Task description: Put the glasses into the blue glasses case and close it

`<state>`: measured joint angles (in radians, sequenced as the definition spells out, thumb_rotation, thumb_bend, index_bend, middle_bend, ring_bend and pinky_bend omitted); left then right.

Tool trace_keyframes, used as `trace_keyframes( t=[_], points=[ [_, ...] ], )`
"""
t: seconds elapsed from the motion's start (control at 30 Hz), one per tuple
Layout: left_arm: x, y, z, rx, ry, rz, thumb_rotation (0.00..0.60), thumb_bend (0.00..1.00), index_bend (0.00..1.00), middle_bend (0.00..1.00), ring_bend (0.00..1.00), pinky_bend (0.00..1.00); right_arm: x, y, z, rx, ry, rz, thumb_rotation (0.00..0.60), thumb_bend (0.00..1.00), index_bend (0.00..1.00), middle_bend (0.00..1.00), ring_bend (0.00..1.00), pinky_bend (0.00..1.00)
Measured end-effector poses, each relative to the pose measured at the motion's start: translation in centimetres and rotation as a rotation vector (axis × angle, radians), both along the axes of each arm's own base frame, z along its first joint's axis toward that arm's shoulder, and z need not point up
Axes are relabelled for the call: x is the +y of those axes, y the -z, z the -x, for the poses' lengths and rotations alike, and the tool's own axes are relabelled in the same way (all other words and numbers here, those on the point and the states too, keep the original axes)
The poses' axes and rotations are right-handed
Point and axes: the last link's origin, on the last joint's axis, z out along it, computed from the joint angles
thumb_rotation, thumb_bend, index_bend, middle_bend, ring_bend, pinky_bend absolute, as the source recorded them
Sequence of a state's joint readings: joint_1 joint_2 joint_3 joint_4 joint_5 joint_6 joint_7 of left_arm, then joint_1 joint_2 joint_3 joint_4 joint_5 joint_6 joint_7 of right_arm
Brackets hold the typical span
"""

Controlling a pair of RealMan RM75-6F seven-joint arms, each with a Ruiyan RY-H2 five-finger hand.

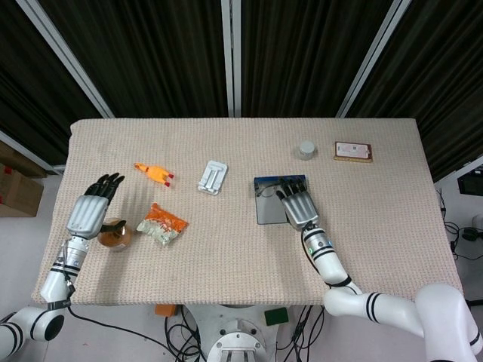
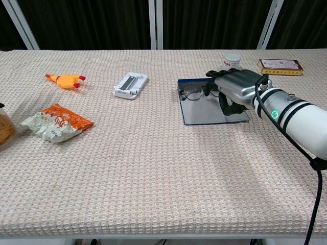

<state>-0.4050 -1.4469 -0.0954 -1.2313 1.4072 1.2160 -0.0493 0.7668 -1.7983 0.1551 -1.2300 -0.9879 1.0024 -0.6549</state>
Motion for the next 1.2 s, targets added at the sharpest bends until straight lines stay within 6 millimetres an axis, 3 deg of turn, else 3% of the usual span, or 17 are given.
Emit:
trace_keyframes(
  t=[0.73, 1.1, 1.17, 1.2],
  points=[
    [0.0, -0.2, 0.7, -0.006, -0.015, -0.005, 0.6, 0.04, 0.06, 0.03, 0.03, 0.2, -0.8, 1.7, -1.6, -0.008, -0.006, -0.014, 0.6, 1.0, 0.26, 0.0, 0.0, 0.0],
    [0.0, -0.2, 0.4, -0.006, -0.008, -0.007, 0.6, 0.04, 0.06, 0.03, 0.03, 0.2, -0.5, 0.8, -1.7, -0.034, -0.021, 0.002, 0.6, 1.0, 0.26, 0.0, 0.0, 0.0],
    [0.0, -0.3, 0.3, -0.006, -0.006, -0.008, 0.6, 0.04, 0.06, 0.03, 0.03, 0.2, -0.1, 0.4, -1.5, -0.041, -0.033, 0.003, 0.6, 0.97, 0.25, 0.0, 0.0, 0.0],
    [0.0, -0.3, 0.3, -0.006, -0.005, -0.008, 0.6, 0.04, 0.06, 0.03, 0.03, 0.2, 0.1, 0.3, -1.4, -0.041, -0.038, 0.002, 0.6, 0.89, 0.23, 0.0, 0.0, 0.0]
  ],
)
